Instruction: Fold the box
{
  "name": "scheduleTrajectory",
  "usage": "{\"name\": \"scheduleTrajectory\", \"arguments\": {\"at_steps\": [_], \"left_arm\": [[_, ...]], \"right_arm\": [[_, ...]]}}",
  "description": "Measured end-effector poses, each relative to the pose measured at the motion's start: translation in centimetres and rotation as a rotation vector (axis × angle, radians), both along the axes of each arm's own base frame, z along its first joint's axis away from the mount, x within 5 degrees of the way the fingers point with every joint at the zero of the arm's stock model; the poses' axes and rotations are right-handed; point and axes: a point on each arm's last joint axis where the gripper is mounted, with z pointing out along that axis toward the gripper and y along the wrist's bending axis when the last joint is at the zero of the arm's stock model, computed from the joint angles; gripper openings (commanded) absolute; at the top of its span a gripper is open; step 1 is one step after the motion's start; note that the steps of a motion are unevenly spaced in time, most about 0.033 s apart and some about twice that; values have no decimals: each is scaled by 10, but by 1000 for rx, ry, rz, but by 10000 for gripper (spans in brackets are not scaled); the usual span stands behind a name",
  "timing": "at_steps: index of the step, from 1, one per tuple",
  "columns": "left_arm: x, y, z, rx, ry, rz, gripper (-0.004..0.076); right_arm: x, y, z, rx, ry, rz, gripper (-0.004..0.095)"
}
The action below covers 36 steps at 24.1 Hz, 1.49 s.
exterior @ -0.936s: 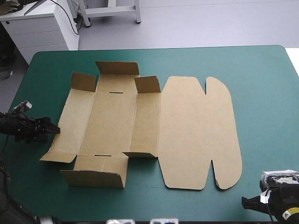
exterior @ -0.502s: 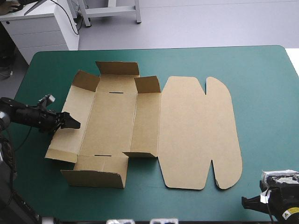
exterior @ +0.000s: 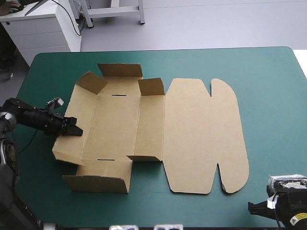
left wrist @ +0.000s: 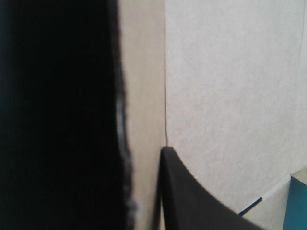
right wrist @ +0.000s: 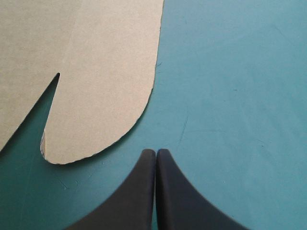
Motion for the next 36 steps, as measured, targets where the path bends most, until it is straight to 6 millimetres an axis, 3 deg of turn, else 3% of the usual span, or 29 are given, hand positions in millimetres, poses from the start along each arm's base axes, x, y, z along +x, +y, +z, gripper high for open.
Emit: {"name": "scheduleTrajectory", "arguments": {"at_steps": [5,7,10,14,18,27,28,36], "left_arm": [[3,-3,6,9,-26,-49,-8],[9,-12,16,78,-69,-151,-8],[29,-35,43,329,-163,-384,-8],[55,-87,92,520,-355,-586,-8],[65,-162,139,706,-626,-769,-8],[41,-260,174,904,-903,-1016,-8],[31,-281,176,940,-952,-1075,-8],[-17,-351,183,1023,-1114,-1263,-8]], "right_arm": [[0,0,0,0,0,0,-14],[0,0,0,0,0,0,-14],[0,0,0,0,0,0,-14],[0,0,0,0,0,0,-14],[0,0,0,0,0,0,-14],[0,0,0,0,0,0,-14],[0,0,0,0,0,0,-14],[0,0,0,0,0,0,-14]]}}
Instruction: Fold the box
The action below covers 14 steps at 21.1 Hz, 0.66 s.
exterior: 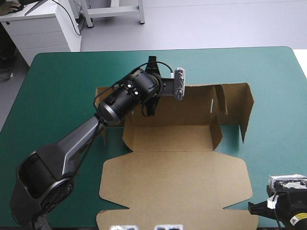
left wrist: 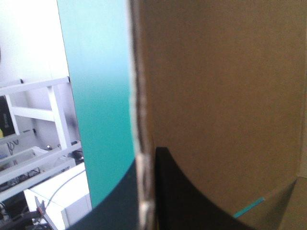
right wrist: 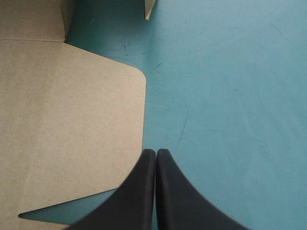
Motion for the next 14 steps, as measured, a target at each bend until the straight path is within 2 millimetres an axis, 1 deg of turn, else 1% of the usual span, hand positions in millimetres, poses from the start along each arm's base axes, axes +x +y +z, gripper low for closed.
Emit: {"name": "scheduleTrajectory", "arguments": {"at_steps": [4,5,8,10,12,13,14], "left_arm": [[-22,-24,2,7,-39,-49,-8],[-32,-34,3,0,-54,-74,-8],[-39,-46,5,-75,-96,-83,-8],[-41,-51,0,-86,-146,-63,-8],[-52,-61,-12,-58,-220,-41,-8],[-55,-64,-16,-54,-244,-38,-8],[-60,-68,-22,-43,-295,-33,-8]], "right_arm": [[0,0,0,0,-2,0,-14],[0,0,0,1,-4,0,-14],[0,1,5,20,-19,-2,-14],[-2,2,15,51,-52,-14,-14],[-5,3,34,79,-108,-34,-14],[-5,3,40,88,-118,-40,-14],[-4,3,50,95,-130,-46,-14]]}}
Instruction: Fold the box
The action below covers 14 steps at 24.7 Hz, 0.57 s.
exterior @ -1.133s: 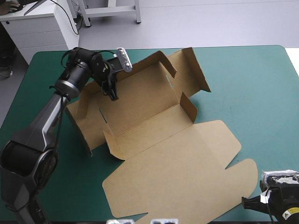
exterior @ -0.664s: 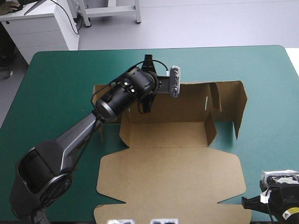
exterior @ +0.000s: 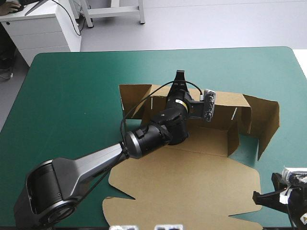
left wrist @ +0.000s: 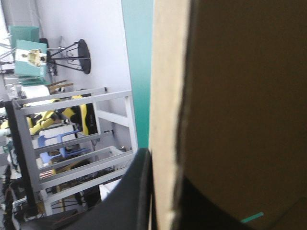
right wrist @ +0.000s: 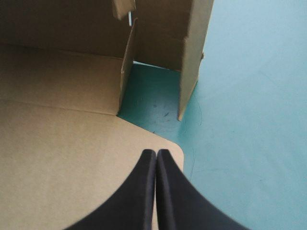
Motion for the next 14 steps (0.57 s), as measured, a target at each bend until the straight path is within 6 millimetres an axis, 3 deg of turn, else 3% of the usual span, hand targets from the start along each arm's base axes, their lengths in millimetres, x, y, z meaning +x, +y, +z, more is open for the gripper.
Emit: {"name": "scheduleTrajectory", "arguments": {"at_steps": [5,14], "left_arm": [[-17,-8,-23,19,-88,9,-8],[-20,-7,-32,30,-98,20,-8]], "right_arm": [[18,-1,38,7,-10,-5,-14],[75,-7,85,7,-49,-16,-14]]}}
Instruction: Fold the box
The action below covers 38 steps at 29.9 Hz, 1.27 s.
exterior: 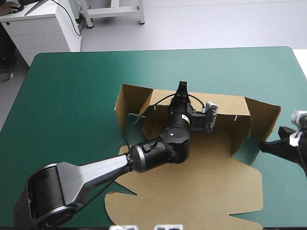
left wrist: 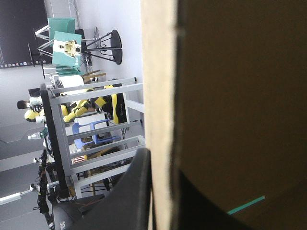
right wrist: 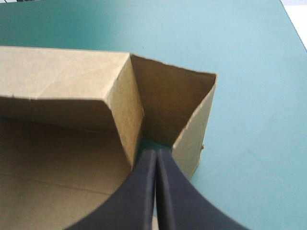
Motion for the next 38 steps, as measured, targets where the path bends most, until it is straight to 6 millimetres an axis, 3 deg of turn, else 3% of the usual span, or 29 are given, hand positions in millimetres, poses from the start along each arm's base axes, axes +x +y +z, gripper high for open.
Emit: {"name": "scheduleTrajectory", "arguments": {"at_steps": [12,17,22,29,38], "left_arm": [[0,1,1,-2,1,0,-8],[0,1,1,-3,2,1,-8],[0,1,1,-3,2,1,-8],[0,1,1,-3,2,1,-8],[-1,1,1,-2,3,3,-8]], "right_arm": [[105,-9,22,-26,98,18,-14],[155,-12,11,-34,168,28,-14],[189,-15,-12,-44,239,44,-14],[210,-17,-36,-47,314,57,-14],[207,-20,-40,-92,372,101,-14]]}}
